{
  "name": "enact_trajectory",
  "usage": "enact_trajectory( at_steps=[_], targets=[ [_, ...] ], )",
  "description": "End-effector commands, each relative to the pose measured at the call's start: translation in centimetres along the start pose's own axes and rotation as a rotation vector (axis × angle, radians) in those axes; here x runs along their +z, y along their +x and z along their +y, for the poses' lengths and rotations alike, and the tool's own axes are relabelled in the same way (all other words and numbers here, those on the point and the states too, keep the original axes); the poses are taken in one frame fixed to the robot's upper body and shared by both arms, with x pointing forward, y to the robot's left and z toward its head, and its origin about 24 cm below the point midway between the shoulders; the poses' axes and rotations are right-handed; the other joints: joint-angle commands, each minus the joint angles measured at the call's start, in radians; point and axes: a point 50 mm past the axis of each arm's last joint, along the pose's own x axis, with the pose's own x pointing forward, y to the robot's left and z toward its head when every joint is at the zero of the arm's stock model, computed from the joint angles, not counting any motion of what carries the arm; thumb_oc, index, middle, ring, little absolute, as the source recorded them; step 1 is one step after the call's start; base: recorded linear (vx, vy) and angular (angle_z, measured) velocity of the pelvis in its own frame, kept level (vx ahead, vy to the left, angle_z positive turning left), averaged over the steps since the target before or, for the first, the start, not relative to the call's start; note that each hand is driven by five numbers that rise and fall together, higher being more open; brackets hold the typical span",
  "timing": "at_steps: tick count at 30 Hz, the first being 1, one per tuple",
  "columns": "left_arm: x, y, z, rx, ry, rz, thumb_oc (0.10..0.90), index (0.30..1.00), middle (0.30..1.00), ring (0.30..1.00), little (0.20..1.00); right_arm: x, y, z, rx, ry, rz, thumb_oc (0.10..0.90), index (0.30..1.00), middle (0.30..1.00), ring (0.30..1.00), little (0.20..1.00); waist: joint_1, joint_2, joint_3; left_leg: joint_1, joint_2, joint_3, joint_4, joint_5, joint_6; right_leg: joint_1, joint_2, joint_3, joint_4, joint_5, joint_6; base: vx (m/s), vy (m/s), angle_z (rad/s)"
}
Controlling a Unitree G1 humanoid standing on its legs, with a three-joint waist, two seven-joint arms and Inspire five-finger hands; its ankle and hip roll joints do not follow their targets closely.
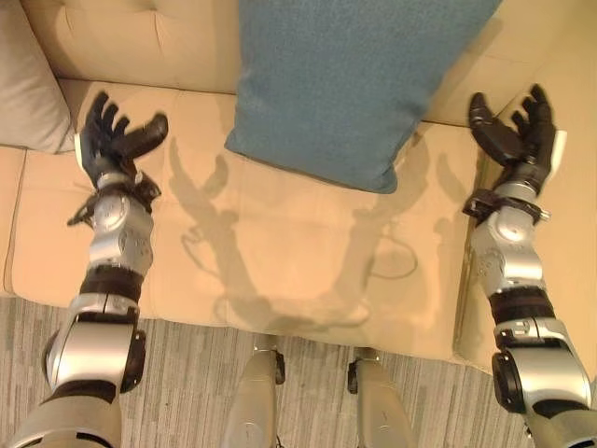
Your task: Pick up all the scattered cushions and arrange them neatly on the sofa.
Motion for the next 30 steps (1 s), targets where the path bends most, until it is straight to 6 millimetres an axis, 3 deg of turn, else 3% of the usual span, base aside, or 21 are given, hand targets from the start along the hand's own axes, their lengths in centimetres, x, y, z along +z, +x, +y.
enact_trajectory(
  at_steps=[1,2,3,4,7,10,11,12,14,15,16,17,19,20,21,22,23,25,27,28,30],
  targets=[
    [-3.3,-2.2,3.6,0.035,-0.013,0.018,0.8,0.9,0.9,0.9,0.9,-0.9,-1.5,-4.9,-0.021,-0.189,-0.051,0.8,0.9,0.9,0.9,0.9,-0.006,-0.024,-0.203,0.014,0.022,-0.003,0.123,-0.241,-0.02,0.07,-0.033,0.013,0.142,-0.232,0.036,0.08,-0.02,-0.02],
    [-3.5,-2.4,3.7,0.037,-0.012,0.023,0.8,0.9,0.9,0.9,0.9,-1.0,-1.5,-4.9,-0.018,-0.195,-0.047,0.8,0.9,0.9,0.9,0.9,-0.007,-0.023,-0.206,0.018,0.022,-0.003,0.122,-0.241,-0.02,0.075,-0.033,0.013,0.141,-0.232,0.036,0.03,-0.021,-0.04],
    [-5.0,-3.4,4.7,0.056,-0.024,0.069,0.8,0.9,0.9,0.9,0.9,-1.9,-2.1,-6.0,-0.016,-0.258,-0.008,0.8,0.9,0.9,0.9,0.9,-0.006,-0.024,-0.215,0.037,0.023,-0.004,0.121,-0.245,-0.019,0.091,-0.034,0.01,0.141,-0.236,0.035,0.09,-0.029,-0.06],
    [-8.4,-6.0,7.3,0.096,-0.009,0.184,0.8,0.9,0.9,0.9,0.9,-3.8,-3.6,-8.6,-0.011,-0.382,0.082,0.8,0.9,0.9,0.9,0.9,-0.008,-0.027,-0.237,0.073,0.029,-0.005,0.12,-0.252,-0.017,0.122,-0.034,0.004,0.145,-0.244,0.035,0.11,-0.041,-0.04],
    [-12.3,-10.8,12.0,0.181,0.068,0.345,0.8,0.9,0.9,0.9,0.9,-5.4,-6.4,-13.9,-0.031,-0.614,0.194,0.8,0.9,0.9,0.9,0.9,-0.009,-0.025,-0.278,0.141,0.036,-0.007,0.115,-0.269,-0.012,0.177,-0.035,-0.006,0.16,-0.267,0.031,0.12,-0.035,0.02],
    [-13.8,-14.3,16.2,0.298,0.188,0.444,0.8,0.9,0.9,0.9,0.9,-7.0,-9.6,-17.9,-0.046,-0.768,0.326,0.8,0.9,0.9,0.9,0.9,-0.007,-0.024,-0.307,0.193,0.044,-0.009,0.114,-0.276,-0.013,0.218,-0.029,-0.012,0.189,-0.29,0.027,0.03,-0.069,-0.02],
    [-13.8,-14.4,16.3,0.298,0.192,0.446,0.8,0.9,0.9,0.9,0.9,-7.1,-9.8,-18.0,-0.045,-0.771,0.328,0.8,0.9,0.9,0.9,0.9,-0.007,-0.024,-0.307,0.197,0.044,-0.01,0.113,-0.276,-0.013,0.221,-0.029,-0.013,0.19,-0.291,0.027,0.0,-0.083,-0.02],
    [-13.7,-16.0,18.3,0.371,0.239,0.45,0.8,0.9,0.9,0.9,0.9,-7.4,-11.7,-19.8,-0.054,-0.853,0.379,0.8,0.9,0.9,0.9,0.9,-0.008,-0.026,-0.315,0.219,0.047,-0.014,0.114,-0.278,-0.018,0.241,-0.025,-0.018,0.203,-0.304,0.023,0.01,-0.109,0.04],
    [-14.5,-19.3,21.6,0.549,0.191,0.518,0.8,0.9,0.9,0.9,0.9,-7.4,-14.0,-22.2,-0.1,-0.914,0.434,0.8,0.9,0.9,0.9,0.9,-0.009,-0.029,-0.34,0.247,0.056,-0.017,0.122,-0.283,-0.024,0.263,-0.017,-0.025,0.217,-0.318,0.017,0.04,-0.176,0.09],
    [-14.9,-23.0,24.6,0.696,0.173,0.602,0.8,0.9,0.9,0.9,0.9,-8.0,-16.4,-24.2,-0.133,-0.957,0.533,0.8,0.9,0.9,0.9,0.9,-0.011,-0.032,-0.369,0.279,0.069,-0.013,0.128,-0.288,-0.034,0.298,-0.007,-0.025,0.22,-0.337,0.007,0.07,-0.149,0.05],
    [-14.9,-23.1,24.7,0.697,0.175,0.604,0.8,0.9,0.9,0.9,0.9,-8.0,-16.5,-24.3,-0.131,-0.959,0.535,0.8,0.9,0.9,0.9,0.9,-0.011,-0.032,-0.37,0.283,0.07,-0.013,0.128,-0.289,-0.035,0.302,-0.006,-0.025,0.219,-0.338,0.006,0.04,-0.236,-0.04],
    [-15.3,-27.4,26.9,0.786,0.267,0.739,0.8,0.9,0.9,0.9,0.9,-8.9,-19.6,-26.2,-0.16,-1.02,0.651,0.8,0.9,0.9,0.9,0.9,-0.009,-0.032,-0.389,0.31,0.09,-0.011,0.131,-0.281,-0.045,0.337,0.01,-0.027,0.215,-0.358,-0.007,-0.05,-0.206,-0.07],
    [-15.8,-30.3,27.7,0.748,0.403,0.896,0.8,0.9,0.9,0.9,0.9,-10.4,-22.9,-26.8,-0.154,-0.998,0.777,0.8,0.9,0.9,0.9,0.9,-0.007,-0.026,-0.398,0.32,0.117,-0.011,0.121,-0.245,-0.056,0.359,0.038,-0.033,0.203,-0.362,-0.024,-0.1,-0.189,-0.02],
    [-15.8,-30.3,27.7,0.748,0.405,0.897,0.8,0.9,0.9,0.9,0.9,-10.4,-22.9,-26.9,-0.154,-0.999,0.778,0.8,0.9,0.9,0.9,0.9,-0.008,-0.027,-0.4,0.326,0.117,-0.012,0.119,-0.254,-0.058,0.364,0.037,-0.034,0.203,-0.371,-0.024,-0.12,-0.123,0.05],
    [-16.0,-31.4,27.9,0.702,0.484,0.975,0.8,0.9,0.9,0.9,0.9,-10.9,-24.3,-27.2,-0.153,-0.988,0.832,0.8,0.9,0.9,0.9,0.9,-0.009,-0.023,-0.4,0.324,0.127,-0.016,0.112,-0.235,-0.064,0.373,0.048,-0.037,0.198,-0.376,-0.033,-0.2,-0.193,0.07],
    [-16.2,-34.1,28.4,0.676,0.567,1.106,0.8,0.9,0.9,0.9,0.9,-12.0,-27.3,-27.7,-0.125,-1.018,0.966,0.8,0.9,0.9,0.9,0.9,-0.002,-0.011,-0.393,0.307,0.153,-0.023,0.098,-0.178,-0.078,0.385,0.073,-0.046,0.181,-0.379,-0.043,-0.34,-0.235,0.13],
    [-16.1,-35.3,28.8,0.695,0.603,1.162,0.8,0.9,0.9,0.9,0.9,-12.5,-28.8,-27.4,-0.092,-1.027,1.01,0.8,0.9,0.9,0.9,0.9,0.001,-0.006,-0.391,0.289,0.165,-0.033,0.081,-0.136,-0.089,0.386,0.09,-0.059,0.169,-0.385,-0.055,-0.27,-0.168,0.1],
    [-16.5,-35.6,28.4,0.725,0.584,1.186,0.8,0.9,0.9,0.9,0.9,-13.4,-30.1,-26.8,-0.137,-0.969,1.053,0.8,0.9,0.9,0.9,0.9,0.001,-0.013,-0.374,0.257,0.165,-0.03,0.1,-0.111,-0.094,0.368,0.093,-0.073,0.174,-0.37,-0.066,-0.35,-0.115,0.11],
    [-17.4,-36.6,27.6,0.735,0.569,1.227,0.8,0.9,0.9,0.9,0.9,-14.5,-32.0,-25.6,-0.123,-0.934,1.131,0.8,0.9,0.9,0.9,0.9,-0.009,-0.035,-0.361,0.273,0.146,0.009,0.172,-0.193,-0.081,0.34,0.066,-0.089,0.174,-0.348,-0.064,-0.39,-0.08,0.2],
    [-17.4,-36.5,27.6,0.736,0.568,1.227,0.8,0.9,0.9,0.9,0.9,-14.5,-32.0,-25.6,-0.123,-0.934,1.13,0.8,0.9,0.9,0.9,0.9,-0.009,-0.034,-0.362,0.269,0.146,0.009,0.172,-0.191,-0.08,0.338,0.067,-0.089,0.172,-0.344,-0.063,-0.23,-0.025,0.3],
    [-18.5,-37.8,26.5,0.705,0.551,1.28,0.8,0.9,0.9,0.9,0.9,-15.4,-33.1,-24.8,-0.083,-0.924,1.194,0.8,0.9,0.9,0.9,0.9,-0.014,-0.04,-0.373,0.309,0.13,0.019,0.221,-0.243,-0.071,0.309,0.047,-0.1,0.163,-0.311,-0.058,-0.24,0.0,0.07]
  ],
)
